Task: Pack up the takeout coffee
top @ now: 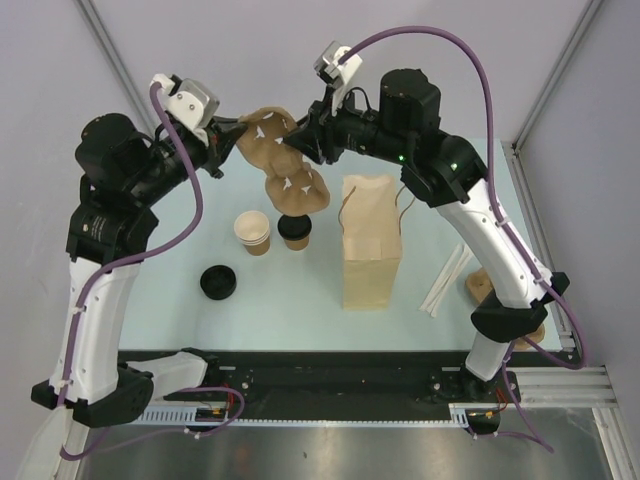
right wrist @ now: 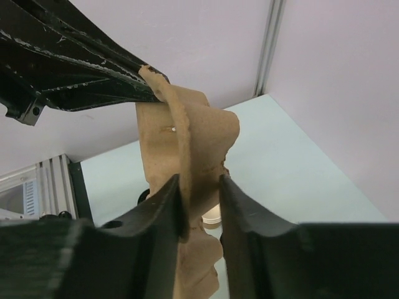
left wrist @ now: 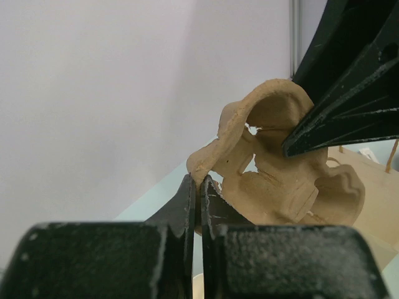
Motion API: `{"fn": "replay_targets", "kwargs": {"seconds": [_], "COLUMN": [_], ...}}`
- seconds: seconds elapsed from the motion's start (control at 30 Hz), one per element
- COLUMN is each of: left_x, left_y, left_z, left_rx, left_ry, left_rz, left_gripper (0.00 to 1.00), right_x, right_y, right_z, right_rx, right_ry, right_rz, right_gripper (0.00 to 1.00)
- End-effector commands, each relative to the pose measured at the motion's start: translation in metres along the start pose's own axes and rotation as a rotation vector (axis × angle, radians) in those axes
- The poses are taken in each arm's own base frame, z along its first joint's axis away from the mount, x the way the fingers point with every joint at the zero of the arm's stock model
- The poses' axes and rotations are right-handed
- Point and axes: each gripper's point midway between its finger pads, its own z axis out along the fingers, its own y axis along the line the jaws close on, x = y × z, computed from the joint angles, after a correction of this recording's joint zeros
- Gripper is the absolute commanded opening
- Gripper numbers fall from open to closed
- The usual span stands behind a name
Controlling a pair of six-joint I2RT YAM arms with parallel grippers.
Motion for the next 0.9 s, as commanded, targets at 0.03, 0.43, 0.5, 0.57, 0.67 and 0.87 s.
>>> {"fn": "replay_targets", "kwargs": {"seconds": [0.03, 0.43, 0.5, 0.57, 0.67, 0.87], "left_x": [-0.008, -0.012, -0.018, -0.017, -0.012, -0.001], "left_y": [0.000, 0.001, 0.005, 0.008, 0.009, 0.009], "left_z": [-0.008, -0.017, -0.014, -0.012, -0.010, -0.005], "left_rx": [-0.014, 0.044, 0.040, 0.047, 0.063, 0.093], "left_ry": [-0.029, 0.007, 0.009, 0.026, 0.049, 0.093], "left_rz": [0.025, 0.273, 0.302, 0.346, 0.383, 0.419], "left_gripper": [0.00, 0.50, 0.50, 0.50, 0.49, 0.38], "right_x": [-0.031, -0.024, -0.021, -0.021, -0.020, -0.021], "right_y": [-0.001, 0.006, 0.009, 0.011, 0.015, 0.017], "right_z": [-0.003, -0.003, 0.000, 0.001, 0.002, 0.004], "right_rx": [0.022, 0.017, 0.013, 0.007, 0.009, 0.014], "right_ry": [-0.098, -0.073, -0.066, -0.066, -0.065, -0.069], "right_rz": [-0.013, -0.034, -0.050, -0.057, -0.078, -0.087], "right_gripper": [0.15, 0.00, 0.00, 0.00, 0.00, 0.00]}}
